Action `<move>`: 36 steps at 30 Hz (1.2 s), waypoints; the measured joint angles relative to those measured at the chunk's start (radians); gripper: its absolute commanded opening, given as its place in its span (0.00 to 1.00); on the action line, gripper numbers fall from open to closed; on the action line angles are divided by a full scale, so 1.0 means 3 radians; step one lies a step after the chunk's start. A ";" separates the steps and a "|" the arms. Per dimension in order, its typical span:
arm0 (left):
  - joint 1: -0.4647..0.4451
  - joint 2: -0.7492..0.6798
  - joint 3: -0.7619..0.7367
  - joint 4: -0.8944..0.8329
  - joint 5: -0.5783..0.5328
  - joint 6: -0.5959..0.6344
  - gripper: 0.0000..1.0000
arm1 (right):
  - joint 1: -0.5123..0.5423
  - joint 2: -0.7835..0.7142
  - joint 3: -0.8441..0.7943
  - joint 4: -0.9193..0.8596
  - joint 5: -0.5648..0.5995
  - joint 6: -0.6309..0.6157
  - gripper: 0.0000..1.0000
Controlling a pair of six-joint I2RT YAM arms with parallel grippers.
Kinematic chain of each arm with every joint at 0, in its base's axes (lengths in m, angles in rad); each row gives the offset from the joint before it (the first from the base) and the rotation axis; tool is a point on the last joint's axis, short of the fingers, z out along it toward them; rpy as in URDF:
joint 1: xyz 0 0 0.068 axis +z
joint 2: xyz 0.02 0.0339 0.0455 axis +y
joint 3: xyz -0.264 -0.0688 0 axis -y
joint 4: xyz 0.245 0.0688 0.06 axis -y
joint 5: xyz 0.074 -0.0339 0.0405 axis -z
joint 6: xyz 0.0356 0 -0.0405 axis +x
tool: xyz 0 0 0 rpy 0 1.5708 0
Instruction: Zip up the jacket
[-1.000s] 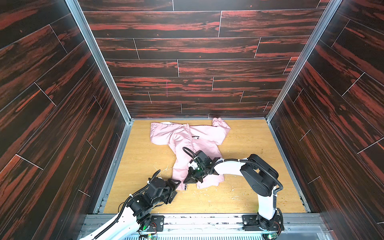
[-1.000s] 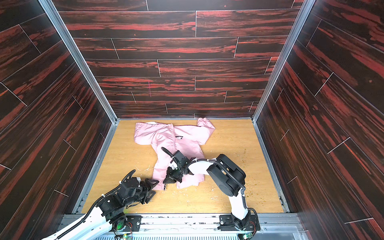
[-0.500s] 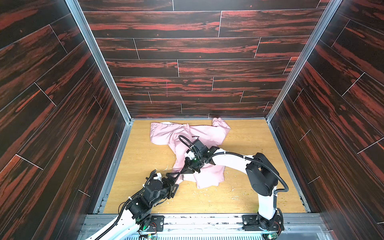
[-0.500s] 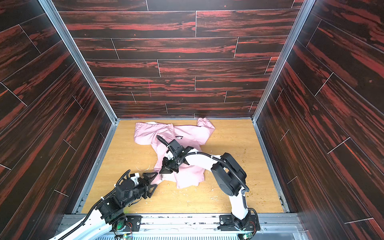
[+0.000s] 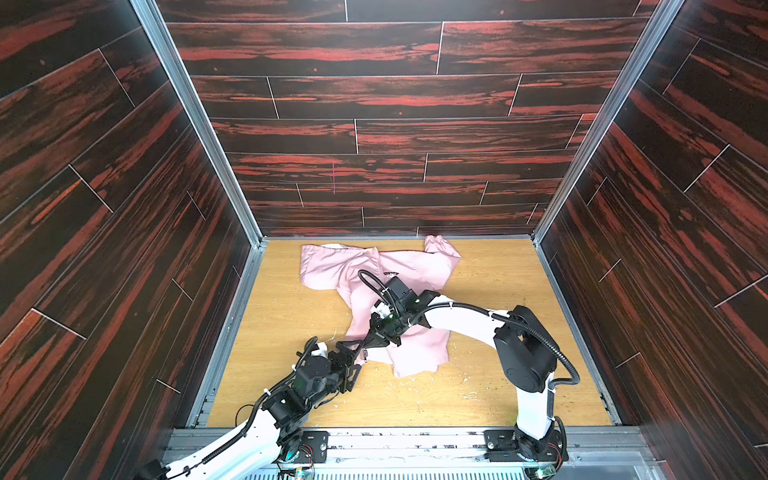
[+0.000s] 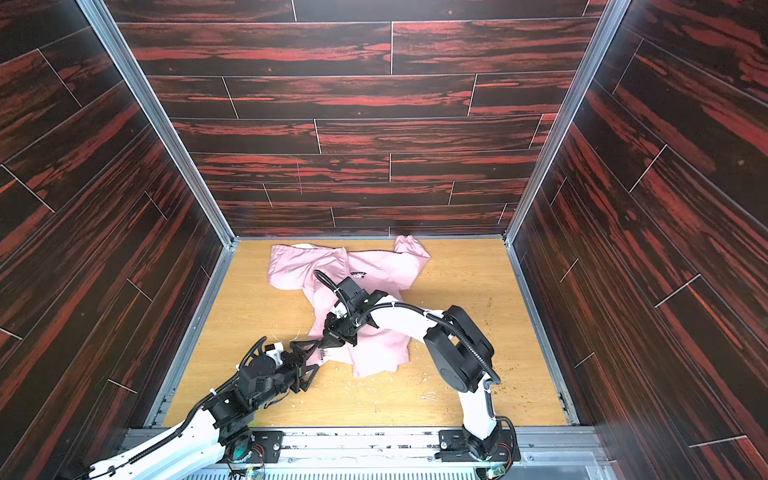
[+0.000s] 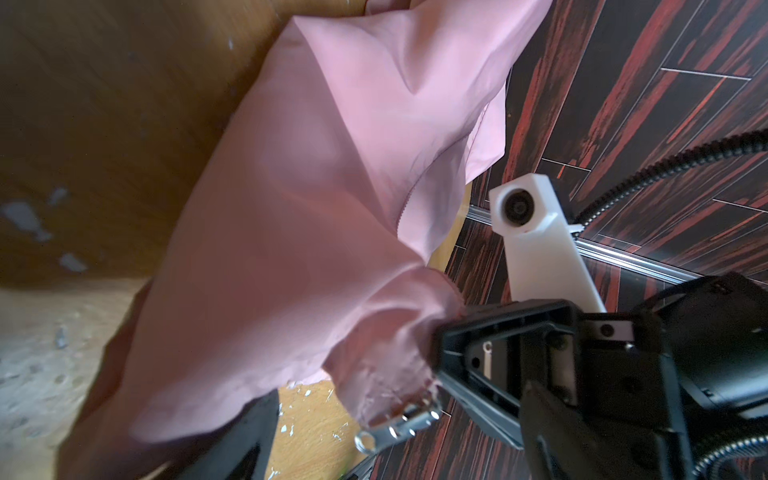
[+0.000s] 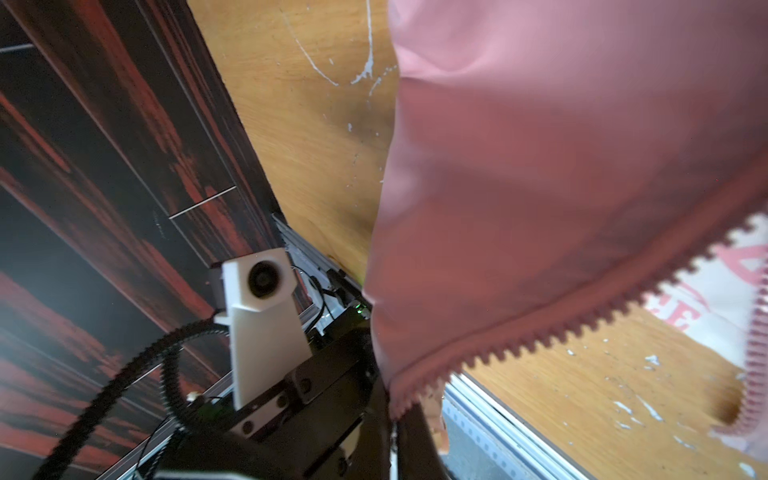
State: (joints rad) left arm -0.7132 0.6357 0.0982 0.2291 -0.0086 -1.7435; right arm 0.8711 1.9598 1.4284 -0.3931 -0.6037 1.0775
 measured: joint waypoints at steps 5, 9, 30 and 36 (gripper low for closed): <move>-0.0006 0.0018 0.0000 0.0117 -0.0074 -0.0005 0.96 | -0.0047 -0.0060 0.0000 0.0132 -0.0112 0.0206 0.00; -0.0008 0.0031 0.0000 0.0217 -0.0161 -0.0015 0.97 | -0.0080 -0.0114 -0.0043 0.0299 -0.0186 0.0393 0.00; -0.0120 0.0927 0.0341 0.1085 -0.0584 -0.0028 0.96 | -0.0163 -0.0398 -0.0538 0.1105 -0.0511 0.1086 0.00; -0.0131 0.0891 0.0342 0.1108 -0.0701 -0.0009 0.87 | -0.0245 -0.0594 -0.0650 0.1138 -0.0561 0.1091 0.00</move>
State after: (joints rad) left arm -0.7525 0.9031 0.2008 0.5613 -0.2188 -1.7462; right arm 0.7975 1.7817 1.2335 -0.0517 -0.7719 1.4048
